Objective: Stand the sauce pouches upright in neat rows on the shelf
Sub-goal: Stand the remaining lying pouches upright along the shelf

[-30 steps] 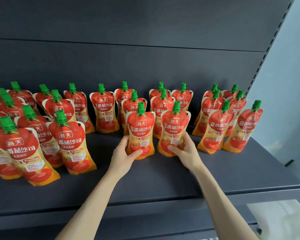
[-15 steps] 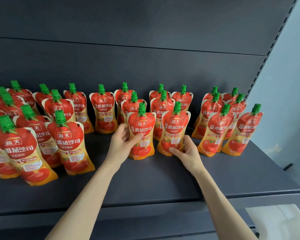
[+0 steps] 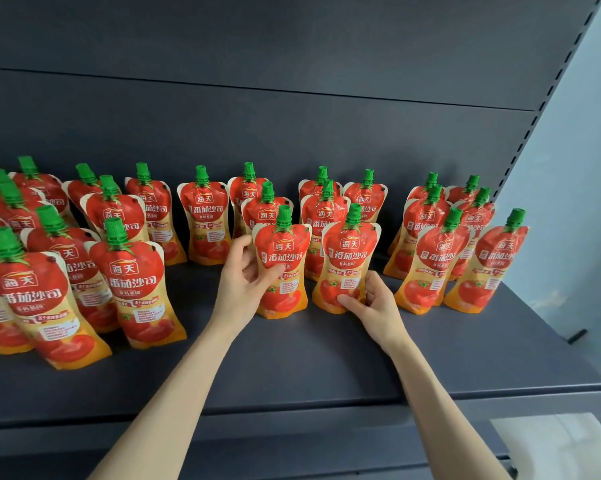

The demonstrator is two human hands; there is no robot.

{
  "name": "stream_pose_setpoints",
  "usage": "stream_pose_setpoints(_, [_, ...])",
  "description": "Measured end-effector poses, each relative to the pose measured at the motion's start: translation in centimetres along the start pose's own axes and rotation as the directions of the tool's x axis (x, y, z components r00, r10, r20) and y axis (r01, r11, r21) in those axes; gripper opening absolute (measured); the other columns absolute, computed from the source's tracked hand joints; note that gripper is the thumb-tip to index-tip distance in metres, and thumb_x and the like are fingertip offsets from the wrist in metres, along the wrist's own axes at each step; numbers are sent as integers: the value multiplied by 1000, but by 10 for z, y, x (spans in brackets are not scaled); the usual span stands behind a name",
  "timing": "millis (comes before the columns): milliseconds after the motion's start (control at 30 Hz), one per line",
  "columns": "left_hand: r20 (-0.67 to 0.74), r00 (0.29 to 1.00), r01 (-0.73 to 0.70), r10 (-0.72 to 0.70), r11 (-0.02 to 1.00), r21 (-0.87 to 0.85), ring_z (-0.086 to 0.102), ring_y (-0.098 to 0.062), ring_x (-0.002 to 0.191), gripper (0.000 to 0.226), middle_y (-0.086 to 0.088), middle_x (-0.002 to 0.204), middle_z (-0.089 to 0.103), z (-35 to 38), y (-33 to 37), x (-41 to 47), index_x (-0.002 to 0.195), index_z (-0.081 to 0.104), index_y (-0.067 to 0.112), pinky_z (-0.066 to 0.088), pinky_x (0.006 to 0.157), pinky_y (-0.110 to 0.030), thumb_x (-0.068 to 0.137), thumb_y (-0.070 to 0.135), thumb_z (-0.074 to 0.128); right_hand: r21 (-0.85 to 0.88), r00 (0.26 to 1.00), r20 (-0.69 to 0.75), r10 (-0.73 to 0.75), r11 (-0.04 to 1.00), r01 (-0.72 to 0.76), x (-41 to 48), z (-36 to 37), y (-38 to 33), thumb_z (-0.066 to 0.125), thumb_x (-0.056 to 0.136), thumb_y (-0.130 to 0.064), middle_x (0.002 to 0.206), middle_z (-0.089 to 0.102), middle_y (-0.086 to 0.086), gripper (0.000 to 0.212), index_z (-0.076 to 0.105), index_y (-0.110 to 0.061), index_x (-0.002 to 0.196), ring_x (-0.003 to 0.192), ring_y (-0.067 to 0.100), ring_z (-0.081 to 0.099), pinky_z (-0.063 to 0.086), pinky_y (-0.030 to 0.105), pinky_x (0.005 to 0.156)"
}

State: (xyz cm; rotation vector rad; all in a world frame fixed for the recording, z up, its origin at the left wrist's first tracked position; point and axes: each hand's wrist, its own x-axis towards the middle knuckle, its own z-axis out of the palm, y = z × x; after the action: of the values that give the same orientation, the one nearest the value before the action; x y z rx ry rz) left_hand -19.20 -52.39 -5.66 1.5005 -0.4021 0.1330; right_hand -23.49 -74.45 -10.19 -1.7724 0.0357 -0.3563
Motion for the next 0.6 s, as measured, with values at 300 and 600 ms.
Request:
stream_pose_setpoints(300, [95, 985, 125, -146, 973, 196, 59, -11, 109, 52, 7, 117, 61, -5, -39, -13, 121, 48, 27, 51, 91, -29, 78, 15, 73, -29, 1000, -17, -18, 999, 18, 0, 0, 1, 69, 83, -12, 113, 64, -1, 34, 52, -12, 113, 105, 7, 61, 52, 17, 85])
stream_pose_setpoints(600, [119, 980, 130, -161, 963, 234, 55, -6, 111, 55, 15, 115, 57, -3, -35, -11, 124, 42, 31, 47, 91, -22, 81, 14, 70, -14, 1000, 11, 19, 1000, -18, 1, -3, -1, 67, 84, -9, 115, 64, 3, 33, 51, -12, 113, 107, 11, 61, 52, 27, 90])
